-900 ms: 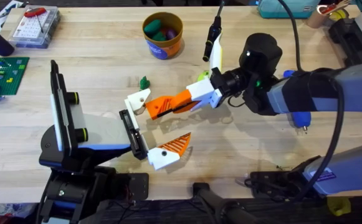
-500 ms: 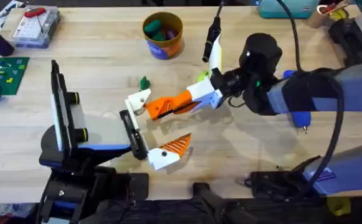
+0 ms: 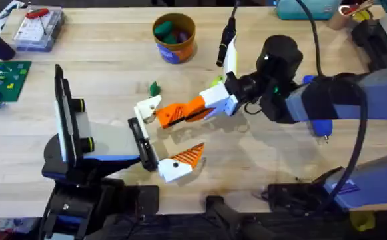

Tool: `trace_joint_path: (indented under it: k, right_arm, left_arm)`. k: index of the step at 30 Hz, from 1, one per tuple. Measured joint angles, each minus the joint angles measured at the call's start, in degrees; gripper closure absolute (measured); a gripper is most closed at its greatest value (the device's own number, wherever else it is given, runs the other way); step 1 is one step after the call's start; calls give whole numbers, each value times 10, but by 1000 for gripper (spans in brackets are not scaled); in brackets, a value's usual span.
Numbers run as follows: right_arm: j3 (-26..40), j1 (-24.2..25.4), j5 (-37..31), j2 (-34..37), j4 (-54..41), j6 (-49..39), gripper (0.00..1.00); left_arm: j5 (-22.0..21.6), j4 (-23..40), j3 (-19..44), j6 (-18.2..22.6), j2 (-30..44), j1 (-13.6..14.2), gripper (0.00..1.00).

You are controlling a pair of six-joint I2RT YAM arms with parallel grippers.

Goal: Pick up the gripper from the table and insert it into the empty holder that is missing its gripper. Then pick up a screw, insert it into the mounting hole, and use the screwdriver to tighten it. Finally, clean up the table by picking up the vegetable and placing it into the bucket.

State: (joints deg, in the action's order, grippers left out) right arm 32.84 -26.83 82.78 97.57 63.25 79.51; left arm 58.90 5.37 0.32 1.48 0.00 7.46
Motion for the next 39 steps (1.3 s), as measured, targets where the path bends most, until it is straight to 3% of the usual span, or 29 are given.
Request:
trace_joint_path:
  k: [12, 39]
  right_arm:
    - [0, 0, 0, 0, 58, 62, 982]
    - [0, -9, -44, 9, 58, 37, 982]
  left_arm:
    - [0, 0, 0, 1, 0, 0, 14]
    - [-2, 0, 0, 0, 0, 0, 14]
